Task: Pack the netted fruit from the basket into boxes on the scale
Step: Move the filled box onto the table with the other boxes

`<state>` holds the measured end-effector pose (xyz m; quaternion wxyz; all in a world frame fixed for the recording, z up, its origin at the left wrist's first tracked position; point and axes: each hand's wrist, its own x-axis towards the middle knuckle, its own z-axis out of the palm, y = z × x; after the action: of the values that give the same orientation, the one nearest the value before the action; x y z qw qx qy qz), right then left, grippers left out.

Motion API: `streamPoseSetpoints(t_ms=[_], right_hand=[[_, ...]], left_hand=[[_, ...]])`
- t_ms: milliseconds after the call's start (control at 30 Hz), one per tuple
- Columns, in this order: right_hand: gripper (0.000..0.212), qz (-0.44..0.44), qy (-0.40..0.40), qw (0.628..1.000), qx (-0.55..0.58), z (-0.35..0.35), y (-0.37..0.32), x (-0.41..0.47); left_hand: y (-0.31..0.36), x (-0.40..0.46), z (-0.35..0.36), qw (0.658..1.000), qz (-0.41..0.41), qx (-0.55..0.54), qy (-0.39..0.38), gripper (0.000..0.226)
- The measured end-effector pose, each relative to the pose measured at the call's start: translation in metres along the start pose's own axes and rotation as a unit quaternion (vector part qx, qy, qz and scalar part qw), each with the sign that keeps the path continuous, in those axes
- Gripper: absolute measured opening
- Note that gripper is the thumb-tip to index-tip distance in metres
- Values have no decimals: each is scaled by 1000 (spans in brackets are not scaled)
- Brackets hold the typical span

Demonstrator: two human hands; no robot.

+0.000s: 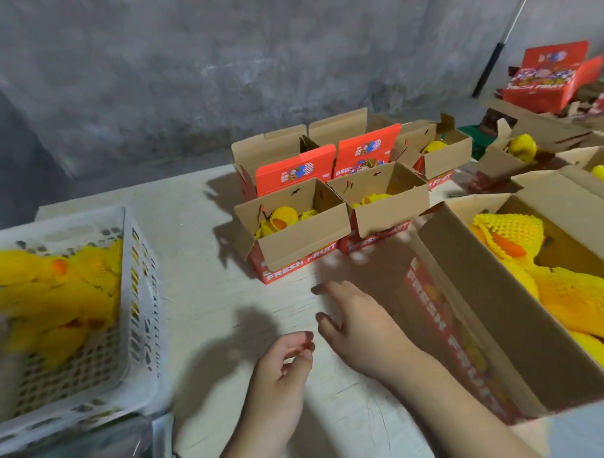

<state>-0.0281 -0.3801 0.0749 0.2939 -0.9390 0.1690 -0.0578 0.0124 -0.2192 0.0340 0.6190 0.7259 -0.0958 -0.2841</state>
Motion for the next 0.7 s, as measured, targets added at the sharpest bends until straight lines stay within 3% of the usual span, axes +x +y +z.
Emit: streamPoseSetpoints(t_ms=[167,233,300,367,500,567,633,700], right_hand=[[61,29,-137,989,48,26,-1,108],[67,22,-184,983,15,36,2,150],[76,30,-180,983,-31,42,8,190],[91,65,-170,982,-54,39,23,224],[83,75,-208,968,-117,43,93,257],[95,94,-239,952,-167,50,126,252],[100,99,-143,972,-160,59,150,247],[94,110,-12,989,-94,64,163,253]], left_hand=[[-4,36,-1,999,3,51,16,33],[-1,68,5,993,24,114,14,26],[10,112,9,974,66,213,28,13],[24,165,10,931,104,348,47,14],[33,263,-11,803,112,583,53,71],[24,293,-24,754,86,650,49,63],[10,306,-25,746,73,660,55,38],[-2,309,-17,789,73,605,83,23]])
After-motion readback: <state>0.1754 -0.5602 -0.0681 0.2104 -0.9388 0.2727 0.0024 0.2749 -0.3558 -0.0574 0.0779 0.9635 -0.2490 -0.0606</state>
